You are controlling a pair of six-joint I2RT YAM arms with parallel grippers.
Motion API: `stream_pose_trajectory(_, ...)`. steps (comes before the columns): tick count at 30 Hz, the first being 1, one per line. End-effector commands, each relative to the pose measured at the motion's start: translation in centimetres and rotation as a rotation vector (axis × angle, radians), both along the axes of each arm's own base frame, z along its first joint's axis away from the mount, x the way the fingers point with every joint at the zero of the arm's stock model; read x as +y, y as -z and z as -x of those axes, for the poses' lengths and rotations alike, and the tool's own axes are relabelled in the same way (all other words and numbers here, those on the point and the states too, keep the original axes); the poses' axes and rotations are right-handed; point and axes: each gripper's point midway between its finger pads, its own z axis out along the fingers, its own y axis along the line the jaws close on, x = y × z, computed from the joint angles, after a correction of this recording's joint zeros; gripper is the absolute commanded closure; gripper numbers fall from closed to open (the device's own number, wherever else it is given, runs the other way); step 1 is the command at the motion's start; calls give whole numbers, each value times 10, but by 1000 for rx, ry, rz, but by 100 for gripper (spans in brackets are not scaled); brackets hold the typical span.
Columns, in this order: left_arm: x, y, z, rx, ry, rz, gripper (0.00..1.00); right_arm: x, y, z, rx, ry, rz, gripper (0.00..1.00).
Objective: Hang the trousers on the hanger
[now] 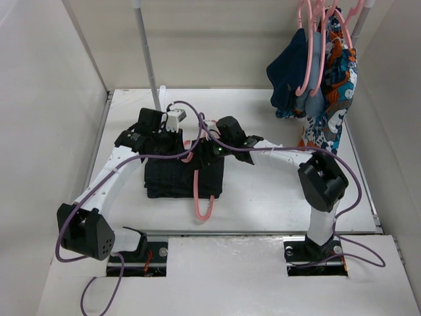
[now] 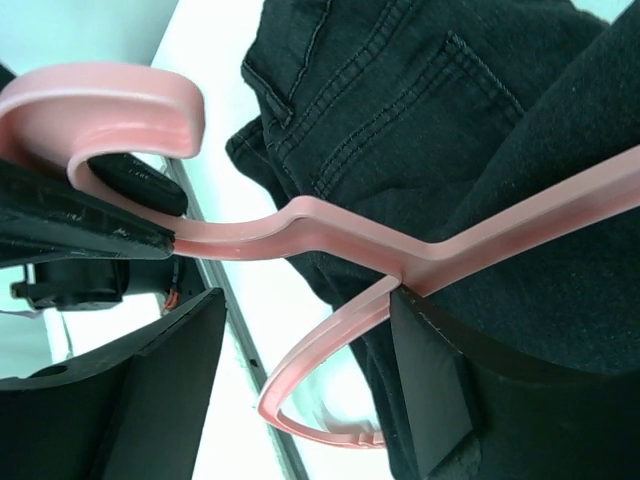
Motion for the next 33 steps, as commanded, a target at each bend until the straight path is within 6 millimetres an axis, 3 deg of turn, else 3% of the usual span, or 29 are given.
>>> stream_pose_trajectory(1,-11,-41,-13,-138,31,67,100,-8,23,3,88,44,78,28)
stream_pose_trajectory(5,-12,-45,-14,-147,31,70,100,-13,24,5,87,66,128,30)
stream_pose_trajectory(8,-11,-41,-17,-146,30,56,100,-32,29,1,74,127,239,30)
stream_pose_trajectory(13,-11,-41,-17,-146,30,56,100,-63,15,9,19,193,385,22)
stream_pose_trajectory(16,-10,-38,-15,-137,30,54,100,-66,11,10,14,188,391,17)
stream_pose_trajectory(26,-10,-35,-16,-128,30,51,100,-14,2,17,10,62,197,17)
stream_pose_trajectory(30,-8,-37,-14,-140,24,48,100,-10,-15,15,-25,52,159,17)
stream_pose_trajectory(33,-8,-34,-13,-132,24,45,100,-12,-8,15,-6,65,180,15)
